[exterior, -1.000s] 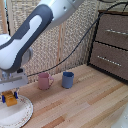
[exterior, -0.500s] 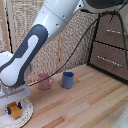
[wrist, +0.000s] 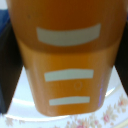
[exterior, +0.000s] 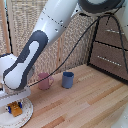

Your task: Caressingly guide your clamp towards the toast. Compassionately possess the toast with your clamp. Gradually tag the toast up from the worktable. Complaisantly, cruise the held-toasty-pillow to your white crockery. Last but notably, liberate the toast onto the shiny white tableware.

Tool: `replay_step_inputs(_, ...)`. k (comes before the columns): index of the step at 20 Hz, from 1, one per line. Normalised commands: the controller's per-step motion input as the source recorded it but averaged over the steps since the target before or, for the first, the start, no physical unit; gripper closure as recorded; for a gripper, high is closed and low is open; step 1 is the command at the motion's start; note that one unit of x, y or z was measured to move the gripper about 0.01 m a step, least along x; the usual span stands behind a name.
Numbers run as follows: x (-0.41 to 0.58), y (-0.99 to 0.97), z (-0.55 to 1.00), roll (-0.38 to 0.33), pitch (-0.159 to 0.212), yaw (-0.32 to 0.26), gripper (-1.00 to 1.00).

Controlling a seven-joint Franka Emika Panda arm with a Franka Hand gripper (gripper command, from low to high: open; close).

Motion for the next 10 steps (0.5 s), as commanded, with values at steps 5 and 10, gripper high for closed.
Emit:
replay_step_inputs(5,0.154,-0.08,0.52,-0.013,0.024,0.011,-1.0)
replay_step_inputs(10,0.253,-0.17,0.76,-0.104,-0.058,0.039,-1.0)
